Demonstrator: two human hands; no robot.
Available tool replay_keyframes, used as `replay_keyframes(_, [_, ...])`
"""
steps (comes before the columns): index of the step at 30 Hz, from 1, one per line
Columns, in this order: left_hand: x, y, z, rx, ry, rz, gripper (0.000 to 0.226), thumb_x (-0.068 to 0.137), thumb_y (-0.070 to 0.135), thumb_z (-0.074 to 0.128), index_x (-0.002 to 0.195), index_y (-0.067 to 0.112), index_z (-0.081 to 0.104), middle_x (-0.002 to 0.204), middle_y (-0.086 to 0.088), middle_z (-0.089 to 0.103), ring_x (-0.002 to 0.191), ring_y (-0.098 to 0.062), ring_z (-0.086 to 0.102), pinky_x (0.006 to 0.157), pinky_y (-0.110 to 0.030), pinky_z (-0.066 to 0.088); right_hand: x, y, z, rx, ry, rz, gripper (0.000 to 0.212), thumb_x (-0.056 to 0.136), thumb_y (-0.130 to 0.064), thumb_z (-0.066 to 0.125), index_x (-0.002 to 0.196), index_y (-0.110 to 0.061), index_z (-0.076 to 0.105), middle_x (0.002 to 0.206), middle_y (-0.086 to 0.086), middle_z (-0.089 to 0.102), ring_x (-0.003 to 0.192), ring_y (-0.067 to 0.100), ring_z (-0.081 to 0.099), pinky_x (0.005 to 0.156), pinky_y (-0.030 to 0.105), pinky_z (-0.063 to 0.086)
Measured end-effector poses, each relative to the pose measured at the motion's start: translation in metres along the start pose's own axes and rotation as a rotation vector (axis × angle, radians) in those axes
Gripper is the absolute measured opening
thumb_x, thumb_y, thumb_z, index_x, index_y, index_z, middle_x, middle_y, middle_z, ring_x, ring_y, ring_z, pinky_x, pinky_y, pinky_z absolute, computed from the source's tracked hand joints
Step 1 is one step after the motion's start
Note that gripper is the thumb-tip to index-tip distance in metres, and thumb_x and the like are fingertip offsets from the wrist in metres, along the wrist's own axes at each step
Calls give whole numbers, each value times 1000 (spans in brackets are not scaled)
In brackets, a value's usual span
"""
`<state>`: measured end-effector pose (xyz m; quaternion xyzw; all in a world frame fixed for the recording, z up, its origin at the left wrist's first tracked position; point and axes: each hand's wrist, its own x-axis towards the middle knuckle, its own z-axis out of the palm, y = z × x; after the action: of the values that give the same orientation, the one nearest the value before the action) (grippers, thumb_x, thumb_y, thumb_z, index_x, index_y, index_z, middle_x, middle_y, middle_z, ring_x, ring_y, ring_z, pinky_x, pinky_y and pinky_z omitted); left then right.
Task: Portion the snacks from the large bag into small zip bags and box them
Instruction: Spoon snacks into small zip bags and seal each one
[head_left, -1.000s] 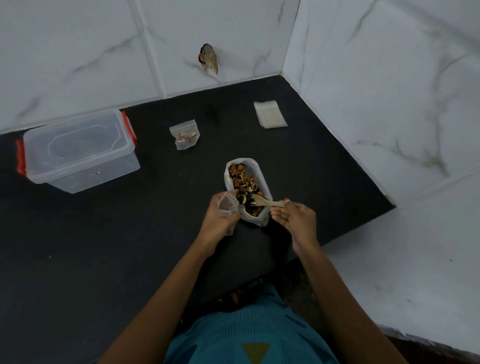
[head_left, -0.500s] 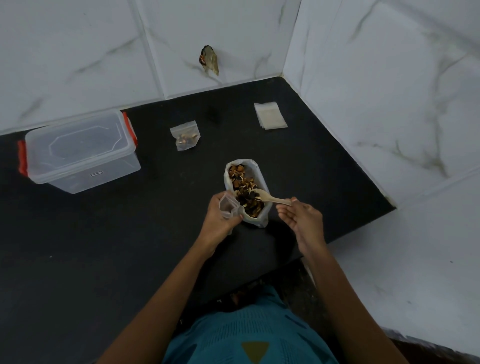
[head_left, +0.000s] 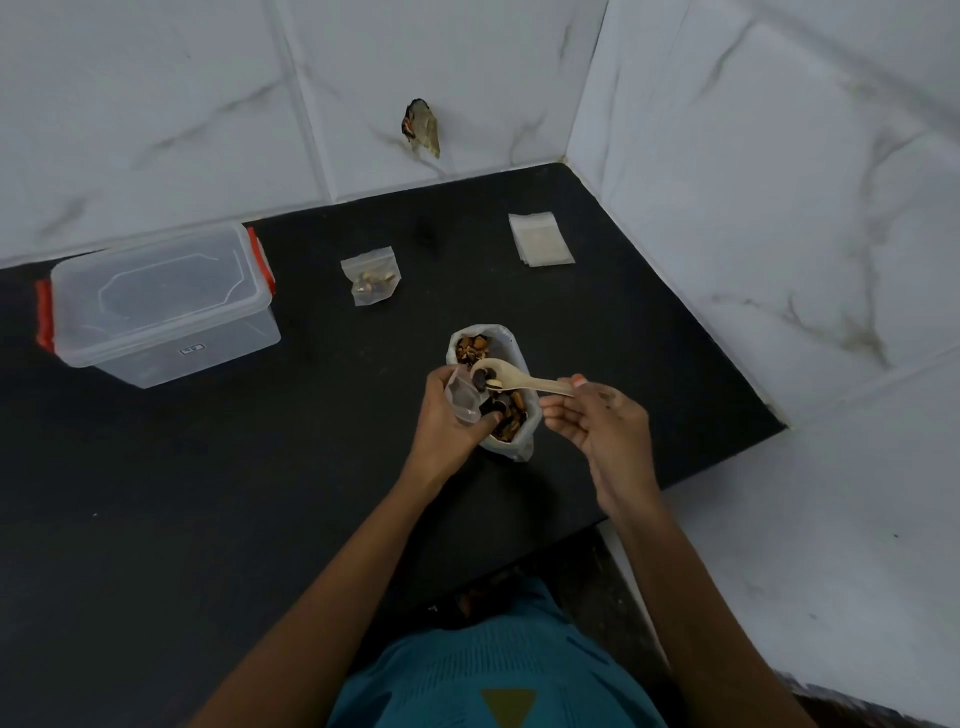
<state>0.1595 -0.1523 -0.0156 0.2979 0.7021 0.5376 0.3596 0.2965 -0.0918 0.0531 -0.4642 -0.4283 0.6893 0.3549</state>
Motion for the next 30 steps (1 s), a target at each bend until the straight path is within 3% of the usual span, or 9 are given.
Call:
replay_keyframes(3, [2, 7, 3, -18, 32, 36, 64, 75, 4, 73, 126, 11, 35, 119, 0, 46, 110, -9, 46, 81, -10, 43, -4, -1, 8, -127, -3, -117, 20, 94, -14, 49, 88, -3, 64, 71, 11, 68, 60, 10, 65, 59, 18, 54])
replay_keyframes(8, [4, 14, 5, -47, 48, 66, 64, 74, 2, 72, 126, 9, 35, 118, -2, 49, 109, -12, 50, 88, -18, 43, -7, 7, 16, -426, 15, -359, 15, 93, -13, 51, 94, -6, 64, 72, 4, 68, 65, 11, 66, 67, 26, 56])
replay_keyframes(12, [3, 16, 6, -57, 57, 69, 63, 74, 4, 73, 126, 10, 36, 120, -2, 48, 110, -12, 50, 89, -18, 44, -9, 10, 19, -562, -14, -520, 14, 92, -10, 53, 97, -3, 64, 70, -8, 63, 65, -1, 63, 64, 12, 50])
replay_keyframes(14, [2, 18, 6, -63, 55, 70, 63, 75, 6, 74, 125, 11, 37, 122, -3, 48, 112, -13, 50, 90, -20, 43, -9, 12, 18, -641, -55, -581, 16, 91, -9, 54, 101, -1, 65, 74, -5, 65, 67, -2, 62, 66, 10, 50])
replay_keyframes(20, [-2, 27, 4, -117, 39, 68, 64, 75, 9, 73, 127, 13, 36, 121, 2, 46, 109, -7, 47, 84, -13, 42, -7, 17, 13, -858, -187, -892, 33, 88, -22, 49, 104, 3, 64, 90, 12, 70, 78, 18, 68, 67, 27, 54])
replay_keyframes(25, [-4, 31, 3, -134, 43, 54, 65, 76, 8, 73, 130, 12, 35, 118, 6, 47, 110, -5, 48, 90, -18, 43, -5, 18, 10, -791, -192, -900, 36, 88, -24, 47, 105, 3, 64, 93, 13, 70, 83, 21, 69, 71, 30, 56])
replay_keyframes(28, [-5, 32, 4, -132, 44, 74, 59, 77, 6, 71, 125, 11, 38, 106, 16, 47, 97, 8, 49, 80, -6, 43, -5, 18, 10, -772, -231, -875, 37, 87, -23, 46, 105, 3, 64, 95, 11, 70, 88, 13, 65, 79, 18, 51])
replay_keyframes(30, [-4, 32, 4, -118, 50, 85, 56, 78, 5, 70, 123, 13, 39, 104, 18, 46, 97, 8, 48, 79, -4, 42, -4, 21, 7, -743, -238, -839, 36, 86, -22, 46, 107, 3, 63, 95, 1, 65, 94, 6, 60, 80, 8, 48])
